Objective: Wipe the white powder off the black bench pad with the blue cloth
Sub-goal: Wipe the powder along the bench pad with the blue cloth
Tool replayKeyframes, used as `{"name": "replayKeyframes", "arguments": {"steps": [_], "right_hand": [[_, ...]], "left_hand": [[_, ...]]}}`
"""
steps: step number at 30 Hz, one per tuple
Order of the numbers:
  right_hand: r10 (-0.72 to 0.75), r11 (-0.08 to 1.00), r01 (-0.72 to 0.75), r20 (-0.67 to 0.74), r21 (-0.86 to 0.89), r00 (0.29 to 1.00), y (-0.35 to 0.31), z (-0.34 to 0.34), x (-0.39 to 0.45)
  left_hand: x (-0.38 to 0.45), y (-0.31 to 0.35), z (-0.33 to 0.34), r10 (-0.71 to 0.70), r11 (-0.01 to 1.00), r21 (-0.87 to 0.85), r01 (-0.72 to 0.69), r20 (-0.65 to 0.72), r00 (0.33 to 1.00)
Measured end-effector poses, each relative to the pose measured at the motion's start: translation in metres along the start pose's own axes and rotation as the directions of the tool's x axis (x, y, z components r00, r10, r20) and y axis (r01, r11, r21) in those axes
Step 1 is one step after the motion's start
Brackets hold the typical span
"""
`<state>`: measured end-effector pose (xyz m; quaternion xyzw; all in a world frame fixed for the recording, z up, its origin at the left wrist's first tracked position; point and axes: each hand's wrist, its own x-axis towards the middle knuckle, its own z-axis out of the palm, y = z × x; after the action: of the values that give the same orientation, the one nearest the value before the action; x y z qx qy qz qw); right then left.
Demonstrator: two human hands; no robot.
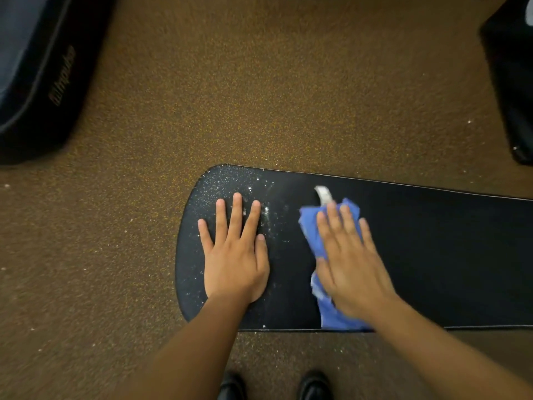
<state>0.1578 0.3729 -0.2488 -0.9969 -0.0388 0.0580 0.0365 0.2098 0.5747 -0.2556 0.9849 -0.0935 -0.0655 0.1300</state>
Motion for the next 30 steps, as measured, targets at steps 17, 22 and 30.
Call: {"name": "replayKeyframes", "arguments": {"steps": [17, 22, 30], "right_hand": [[0.319, 0.947, -0.317, -0.026, 0.061, 0.948, 0.001, -0.009, 0.046], [0.134, 0.987, -0.133, -0.012, 0.085, 0.991, -0.071, -0.002, 0.057], [0.124, 0.990, -0.126, 0.028, 0.062, 0.992, -0.013, -0.002, 0.018]], "left_hand": [[0.001, 0.002, -0.001, -0.006, 1.000, -0.005, 0.006, -0.009, 1.000], [0.001, -0.003, 0.001, 0.011, 1.000, 0.005, -0.011, -0.008, 1.000], [-0.003, -0.036, -0.016, 0.115, 0.993, 0.021, -0.116, 0.071, 0.991]]}}
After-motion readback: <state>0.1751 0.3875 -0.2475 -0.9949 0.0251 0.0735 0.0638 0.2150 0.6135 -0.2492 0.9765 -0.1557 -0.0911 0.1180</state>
